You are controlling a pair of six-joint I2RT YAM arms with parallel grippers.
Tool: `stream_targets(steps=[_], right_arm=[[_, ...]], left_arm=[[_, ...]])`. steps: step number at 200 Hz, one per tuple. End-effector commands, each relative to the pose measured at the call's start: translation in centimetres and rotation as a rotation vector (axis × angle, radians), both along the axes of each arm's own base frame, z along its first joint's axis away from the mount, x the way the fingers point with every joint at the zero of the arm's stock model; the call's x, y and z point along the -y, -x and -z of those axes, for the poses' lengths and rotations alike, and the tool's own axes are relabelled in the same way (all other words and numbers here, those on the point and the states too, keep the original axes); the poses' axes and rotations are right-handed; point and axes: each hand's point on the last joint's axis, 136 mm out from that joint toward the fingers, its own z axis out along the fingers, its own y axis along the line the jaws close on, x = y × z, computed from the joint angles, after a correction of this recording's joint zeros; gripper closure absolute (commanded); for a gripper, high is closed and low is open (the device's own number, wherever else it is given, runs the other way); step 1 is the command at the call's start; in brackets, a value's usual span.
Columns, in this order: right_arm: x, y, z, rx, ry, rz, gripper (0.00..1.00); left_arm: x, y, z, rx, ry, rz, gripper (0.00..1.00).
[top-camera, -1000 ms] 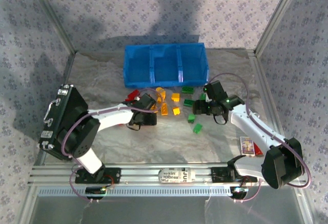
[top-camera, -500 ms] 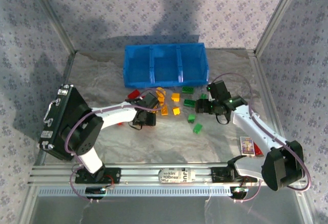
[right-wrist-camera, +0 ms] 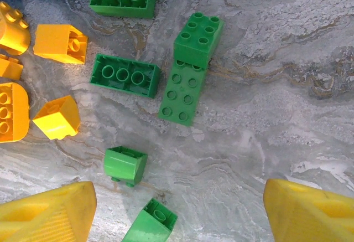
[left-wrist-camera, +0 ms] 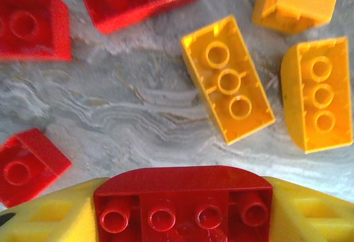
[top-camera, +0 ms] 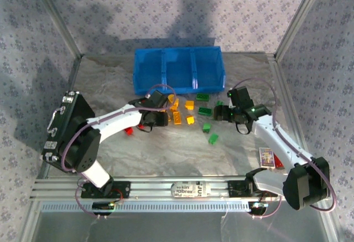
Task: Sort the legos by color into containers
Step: Pick up the lego from the center of the table, then place the lego in the container, then pick up the lego from the center of the table.
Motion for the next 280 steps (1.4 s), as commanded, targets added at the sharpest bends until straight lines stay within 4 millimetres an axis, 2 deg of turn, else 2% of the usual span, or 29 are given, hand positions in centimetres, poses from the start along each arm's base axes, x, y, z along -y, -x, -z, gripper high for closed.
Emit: stream_targets(steps=[1, 25, 52, 85, 92, 102, 107, 113, 134, 154, 161, 173, 184, 202, 228, 243, 280], right_arm=[[0.2, 0.6, 0.1, -0.003, -0.012, 0.0, 0.19], [0.3, 0.6, -0.2, 0.003, -0.017, 0.005, 0.19], [0.0, 0.7, -0.5, 0.005, -0.038, -0.004, 0.19], [-0.5, 1.0, -0.9, 0.003, -0.057, -0.014, 0.19], [-0.5, 1.1, -0.9, 0.004, -0.059, -0.017, 0.18], [-0.7, 1.2, -1.1, 0.004, -0.064, -0.022, 0.19], [-0.7, 1.4, -1.2, 0.004, -0.064, -0.025, 0.19], [-0.7, 1.5, -1.3, 0.005, -0.065, -0.027, 0.19], [-0.7, 2.2, -1.4, 0.01, -0.066, -0.035, 0.18], [-0.9, 2.6, -1.2, 0.011, -0.078, -0.053, 0.18], [-1.1, 2.7, -1.2, 0.01, -0.085, -0.065, 0.18], [-1.7, 2.8, -1.0, -0.003, -0.095, -0.093, 0.18], [-2.6, 2.7, -0.9, -0.008, -0.109, -0.131, 0.18], [-4.0, 2.5, -0.5, -0.021, -0.096, -0.183, 0.18], [-6.2, 1.7, 0.0, -0.046, -0.053, -0.247, 0.19], [-8.2, 1.3, 0.2, -0.06, -0.044, -0.297, 0.2], [-13.9, 0.0, 1.7, -0.116, -0.011, -0.4, 0.35]], left_arm=[[-1.2, -2.1, -3.7, 0.052, 0.027, -0.013, 0.46], [-2.4, -5.8, -7.3, 0.128, 0.062, -0.05, 0.45], [-3.9, -10.9, -10.3, 0.18, 0.066, -0.09, 0.45], [-5.4, -18.0, -12.2, 0.205, 0.052, -0.143, 0.43], [-5.3, -19.5, -12.4, 0.206, 0.051, -0.142, 0.36], [-4.9, -21.3, -13.1, 0.213, 0.06, -0.131, 0.17], [-4.7, -21.9, -13.2, 0.209, 0.055, -0.131, 0.08], [-4.6, -22.0, -13.5, 0.197, 0.044, -0.134, 0.03], [-3.6, -21.0, -15.1, 0.227, -0.007, -0.11, 0.0], [-2.6, -18.7, -16.9, 0.293, 0.002, -0.084, 0.0], [-2.5, -17.6, -17.3, 0.312, 0.01, -0.079, 0.0], [-2.8, -15.4, -16.6, 0.317, 0.016, -0.082, 0.01], [-3.1, -13.4, -17.2, 0.349, 0.046, -0.08, 0.01], [-3.7, -10.0, -16.7, 0.369, 0.083, -0.078, 0.03], [-4.5, -5.1, -14.8, 0.357, 0.119, -0.069, 0.04], [-4.8, -2.4, -13.4, 0.344, 0.108, -0.049, 0.05], [-5.7, 4.0, -7.7, 0.249, 0.091, -0.051, 0.07]])
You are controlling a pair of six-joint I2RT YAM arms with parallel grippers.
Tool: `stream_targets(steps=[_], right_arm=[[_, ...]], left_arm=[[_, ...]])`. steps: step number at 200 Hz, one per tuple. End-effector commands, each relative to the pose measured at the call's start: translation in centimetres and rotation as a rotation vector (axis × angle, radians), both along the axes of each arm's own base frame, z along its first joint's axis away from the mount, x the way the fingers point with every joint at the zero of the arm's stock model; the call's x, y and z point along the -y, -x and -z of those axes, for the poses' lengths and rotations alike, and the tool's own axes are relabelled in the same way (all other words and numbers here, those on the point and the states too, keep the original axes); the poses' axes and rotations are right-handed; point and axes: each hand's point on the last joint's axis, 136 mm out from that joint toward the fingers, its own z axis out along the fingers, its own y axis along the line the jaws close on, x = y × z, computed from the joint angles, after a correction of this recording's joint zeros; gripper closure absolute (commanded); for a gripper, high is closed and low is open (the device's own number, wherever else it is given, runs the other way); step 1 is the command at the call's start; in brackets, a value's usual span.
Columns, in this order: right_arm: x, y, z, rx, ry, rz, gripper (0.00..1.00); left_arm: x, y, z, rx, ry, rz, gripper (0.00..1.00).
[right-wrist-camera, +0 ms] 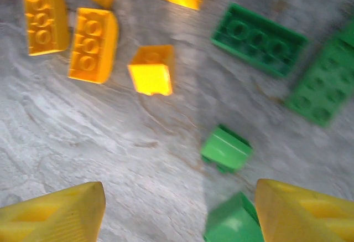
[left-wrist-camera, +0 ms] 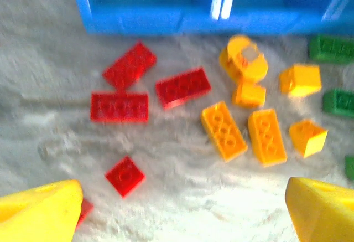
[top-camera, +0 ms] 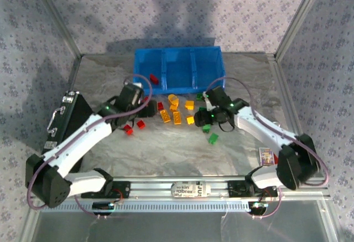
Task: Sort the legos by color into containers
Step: Pick up the lego from the center of the table.
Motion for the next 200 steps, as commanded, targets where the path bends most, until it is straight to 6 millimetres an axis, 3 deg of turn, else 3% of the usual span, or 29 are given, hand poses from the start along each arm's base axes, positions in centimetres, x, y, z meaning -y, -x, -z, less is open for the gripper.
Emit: stream_targets(steps=[1, 30, 62, 120, 200], right_arm=[[-3.6, -1.2, -0.1, 0.004, 0.006, -0.062, 0.35], [-8.4, -3.4, 1.9, -0.018, 0.069, -0.082, 0.47], [-10.1, -5.5, 4.5, -0.047, 0.161, -0.037, 0.53], [-10.3, -6.0, 7.1, -0.088, 0.228, 0.013, 0.48], [-10.2, -5.4, 9.2, -0.125, 0.249, 0.009, 0.53]], left_arm=[[-0.5, 2.9, 2.9, -0.04, 0.014, -0.036, 0.07], [-1.0, 6.1, 5.4, -0.078, 0.038, -0.048, 0.08], [-2.1, 7.9, 5.4, -0.07, 0.065, -0.049, 0.09], [-3.5, 9.0, 5.2, -0.044, 0.076, -0.063, 0.09], [-2.6, 8.0, 4.7, -0.037, 0.079, -0.056, 0.11]])
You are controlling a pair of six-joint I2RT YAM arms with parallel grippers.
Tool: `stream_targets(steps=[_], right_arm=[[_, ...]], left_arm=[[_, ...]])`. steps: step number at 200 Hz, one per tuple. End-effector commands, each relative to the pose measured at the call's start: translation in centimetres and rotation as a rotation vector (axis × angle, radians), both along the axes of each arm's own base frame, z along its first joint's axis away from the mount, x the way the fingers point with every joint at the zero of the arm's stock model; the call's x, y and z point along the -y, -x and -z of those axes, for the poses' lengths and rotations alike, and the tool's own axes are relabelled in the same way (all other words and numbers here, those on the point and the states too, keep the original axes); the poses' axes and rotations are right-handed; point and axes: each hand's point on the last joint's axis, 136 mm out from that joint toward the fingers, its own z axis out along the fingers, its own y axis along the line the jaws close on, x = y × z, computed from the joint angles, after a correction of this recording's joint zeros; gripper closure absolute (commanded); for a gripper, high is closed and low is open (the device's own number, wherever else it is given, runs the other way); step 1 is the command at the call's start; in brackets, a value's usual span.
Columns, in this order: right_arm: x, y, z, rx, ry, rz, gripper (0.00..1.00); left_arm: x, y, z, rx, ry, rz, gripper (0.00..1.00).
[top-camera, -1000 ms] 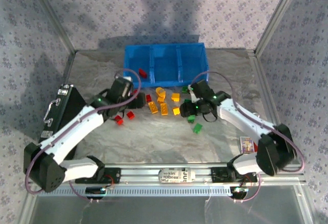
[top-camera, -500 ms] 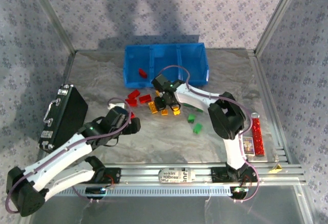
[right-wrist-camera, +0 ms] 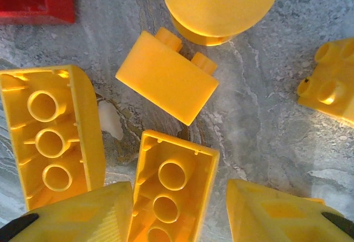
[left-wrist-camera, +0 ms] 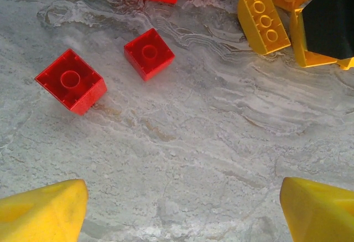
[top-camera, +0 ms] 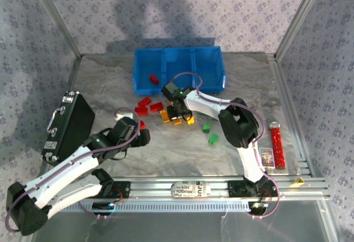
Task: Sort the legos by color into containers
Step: Pick up the lego from the center of the table.
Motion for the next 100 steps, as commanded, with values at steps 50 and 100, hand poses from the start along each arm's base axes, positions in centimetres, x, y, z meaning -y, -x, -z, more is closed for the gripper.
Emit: stream_targets(steps=[50, 100], right_arm=[[1.1, 1.2, 1.7, -0.044, 0.036, 0.014, 0.55], [1.4, 1.3, -0.6, -0.009, 0.011, 0.023, 0.74]], left_arm=[[0.4, -0.6, -1.2, 0.033, 0.023, -0.016, 0.11], [0.2, -0.7, -1.4, 0.043, 0.023, -0.026, 0.11]])
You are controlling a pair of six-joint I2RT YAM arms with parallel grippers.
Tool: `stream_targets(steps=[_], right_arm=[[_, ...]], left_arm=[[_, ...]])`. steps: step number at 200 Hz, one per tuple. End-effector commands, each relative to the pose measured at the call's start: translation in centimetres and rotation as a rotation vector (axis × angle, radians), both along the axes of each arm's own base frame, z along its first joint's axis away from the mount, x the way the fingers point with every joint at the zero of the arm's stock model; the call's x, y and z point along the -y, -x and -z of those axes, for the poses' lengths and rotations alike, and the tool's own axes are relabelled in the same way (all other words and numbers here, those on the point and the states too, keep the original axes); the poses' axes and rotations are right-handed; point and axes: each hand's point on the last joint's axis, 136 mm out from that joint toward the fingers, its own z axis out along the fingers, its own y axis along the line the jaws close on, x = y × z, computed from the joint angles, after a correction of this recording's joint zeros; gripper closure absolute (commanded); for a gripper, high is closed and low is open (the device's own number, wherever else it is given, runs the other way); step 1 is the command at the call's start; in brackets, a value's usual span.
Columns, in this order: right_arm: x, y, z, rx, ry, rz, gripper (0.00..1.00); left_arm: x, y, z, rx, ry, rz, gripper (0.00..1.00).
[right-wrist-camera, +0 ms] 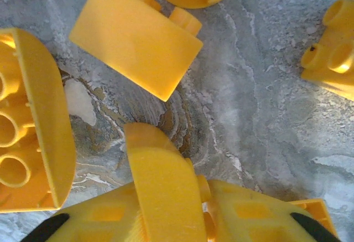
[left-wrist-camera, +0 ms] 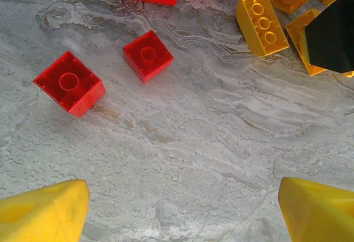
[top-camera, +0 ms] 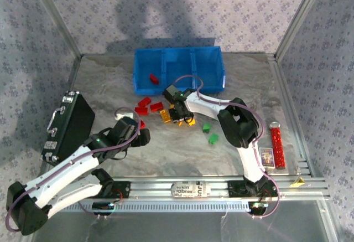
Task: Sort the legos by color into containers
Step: Pick up the lego from the center of the table, then place the lego in the container, then pick up the lego from the center of the table.
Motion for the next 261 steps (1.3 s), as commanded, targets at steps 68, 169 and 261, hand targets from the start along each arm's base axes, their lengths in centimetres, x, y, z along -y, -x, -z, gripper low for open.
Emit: stream_targets(steps=[68, 169, 261], right_arm=[[2.2, -6.5, -12.3, 0.198, -0.119, 0.06, 0.75], [6.1, -8.6, -18.1, 0.369, -0.056, 0.108, 0.03], [15.8, 7.6, -6.8, 0.144, 0.064, 0.258, 0.15]], left_arm=[[1.4, -1.4, -3.3, 0.081, 0.04, 0.024, 0.12], [5.9, -1.1, -2.0, 0.066, -0.052, 0.117, 0.12], [7.7, -4.2, 0.5, -0.005, -0.013, 0.125, 0.12]])
